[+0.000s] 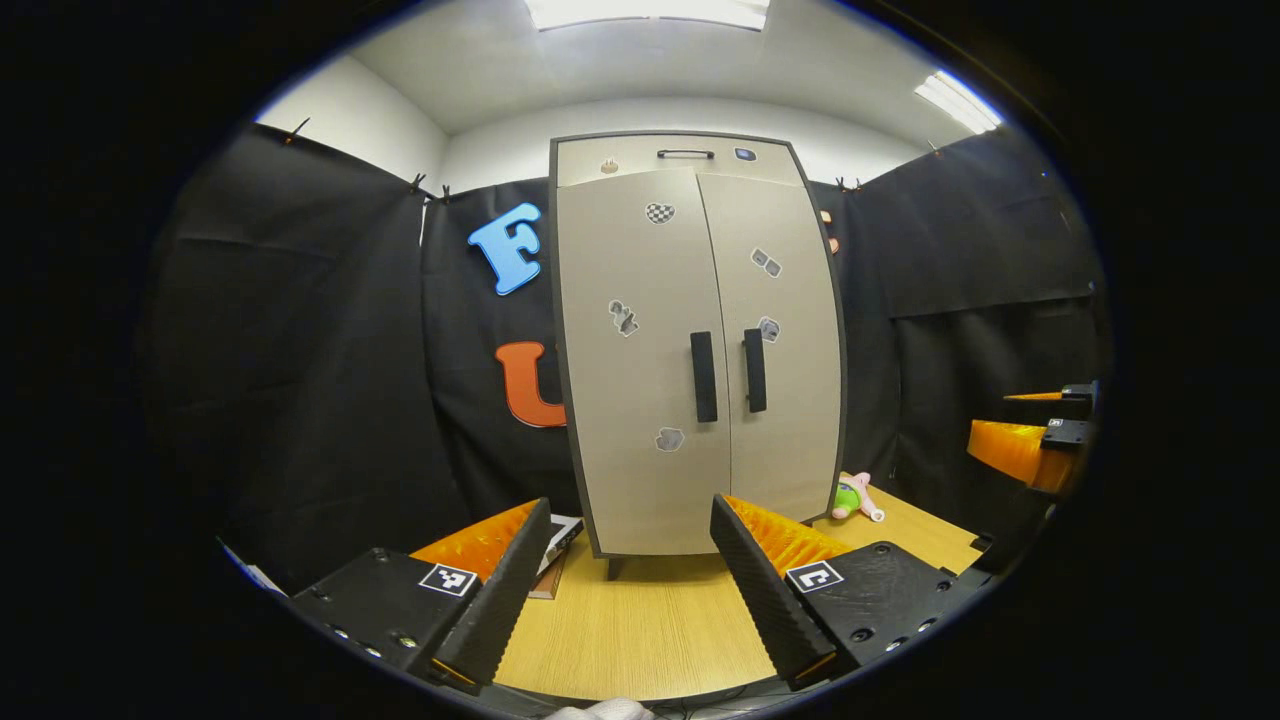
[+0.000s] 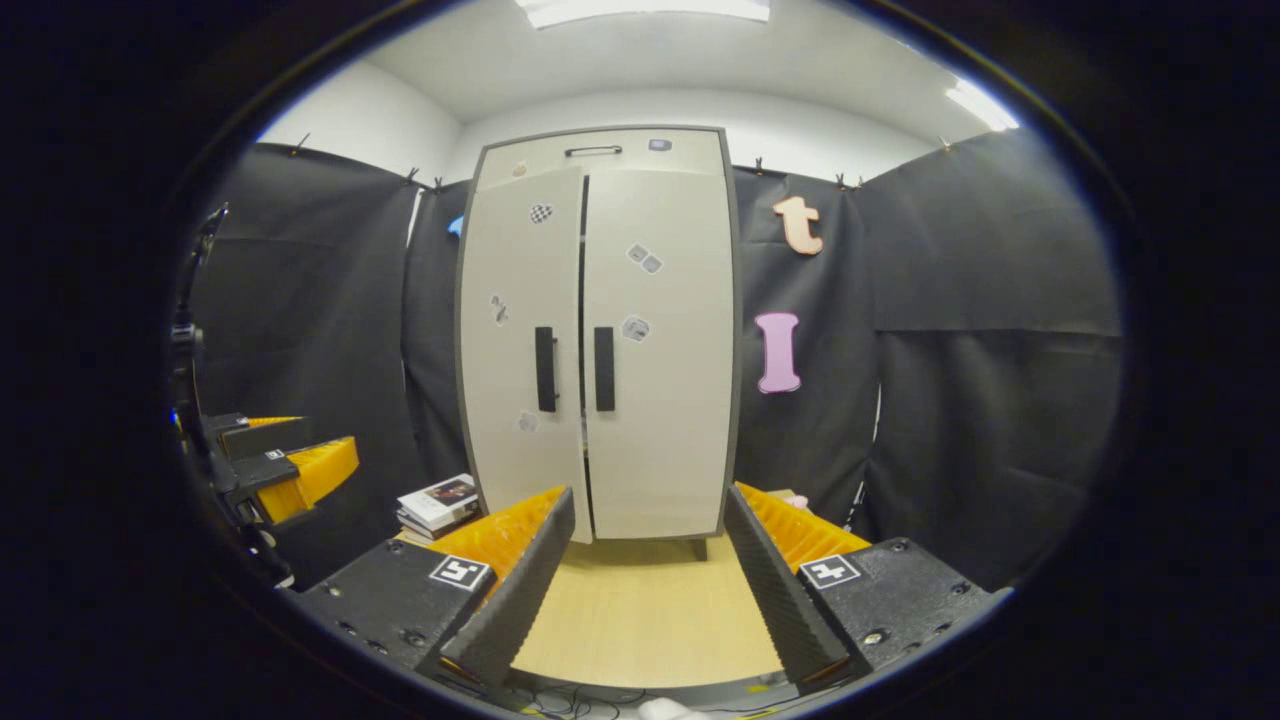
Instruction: Grab one shoe with the right hand and put it into the shoe cabinet, grab the other shoe with the left hand and put it into the shoe cabinet; then close the right door with the right hand and the left door with the left hand.
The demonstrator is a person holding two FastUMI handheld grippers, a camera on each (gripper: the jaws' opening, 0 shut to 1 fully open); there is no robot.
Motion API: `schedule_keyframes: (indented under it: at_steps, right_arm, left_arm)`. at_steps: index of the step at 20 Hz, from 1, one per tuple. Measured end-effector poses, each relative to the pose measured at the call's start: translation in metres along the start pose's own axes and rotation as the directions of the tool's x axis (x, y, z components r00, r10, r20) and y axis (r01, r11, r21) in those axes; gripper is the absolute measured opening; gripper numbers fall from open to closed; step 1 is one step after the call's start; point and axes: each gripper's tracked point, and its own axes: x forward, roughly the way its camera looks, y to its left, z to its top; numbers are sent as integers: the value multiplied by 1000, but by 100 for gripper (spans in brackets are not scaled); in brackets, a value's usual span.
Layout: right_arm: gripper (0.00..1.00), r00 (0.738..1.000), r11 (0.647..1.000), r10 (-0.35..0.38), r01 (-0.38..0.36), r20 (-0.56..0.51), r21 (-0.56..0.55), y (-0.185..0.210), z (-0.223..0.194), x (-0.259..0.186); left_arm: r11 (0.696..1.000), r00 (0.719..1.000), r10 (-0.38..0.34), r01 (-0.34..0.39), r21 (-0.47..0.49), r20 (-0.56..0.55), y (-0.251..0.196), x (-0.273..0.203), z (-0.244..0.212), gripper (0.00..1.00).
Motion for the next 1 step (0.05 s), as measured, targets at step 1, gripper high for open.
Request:
schedule_keyframes:
  at_steps: [1]
  right_arm:
    - [95,1000,1000,-1,1,0,0,0,0,0]
  left_arm:
    - [1000,1000,1,-1,0,2,0,0,1,96]
